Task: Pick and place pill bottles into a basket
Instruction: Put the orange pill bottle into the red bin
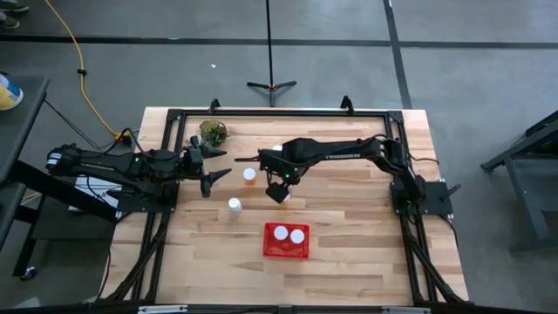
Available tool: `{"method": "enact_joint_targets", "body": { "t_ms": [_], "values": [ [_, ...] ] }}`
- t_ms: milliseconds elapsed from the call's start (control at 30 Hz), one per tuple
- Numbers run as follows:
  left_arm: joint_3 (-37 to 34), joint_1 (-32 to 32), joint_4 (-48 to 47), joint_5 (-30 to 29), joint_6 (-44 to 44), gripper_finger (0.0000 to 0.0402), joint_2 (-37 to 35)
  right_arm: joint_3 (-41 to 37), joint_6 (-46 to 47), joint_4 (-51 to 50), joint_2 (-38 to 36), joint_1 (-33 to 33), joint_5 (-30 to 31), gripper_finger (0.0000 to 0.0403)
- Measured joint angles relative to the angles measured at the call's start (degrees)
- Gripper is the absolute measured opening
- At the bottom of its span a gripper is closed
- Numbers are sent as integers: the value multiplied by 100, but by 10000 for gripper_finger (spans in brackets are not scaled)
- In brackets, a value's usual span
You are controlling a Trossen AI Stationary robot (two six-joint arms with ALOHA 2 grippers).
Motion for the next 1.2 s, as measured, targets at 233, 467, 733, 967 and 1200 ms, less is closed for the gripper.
{"method": "enact_joint_targets", "body": {
  "t_ms": [233, 467, 733, 967, 1200],
  "values": [
    [0, 0, 0, 0, -2, 308, 0, 2, 22, 31, 149, 38, -118, 338],
    [2, 0, -48, 2, -22, 308, 2, 2, 30, 48, 468, 104, -209, 357],
    [2, 0, -51, 4, -61, 308, 2, 2, 120, 385, 651, 129, -252, 358],
    [2, -1, -94, 5, -127, 308, 0, 2, 176, 517, 647, 162, -208, 355],
    [2, 0, -94, 4, -128, 308, 2, 7, 261, 433, 768, 252, -253, 328]
  ]
}}
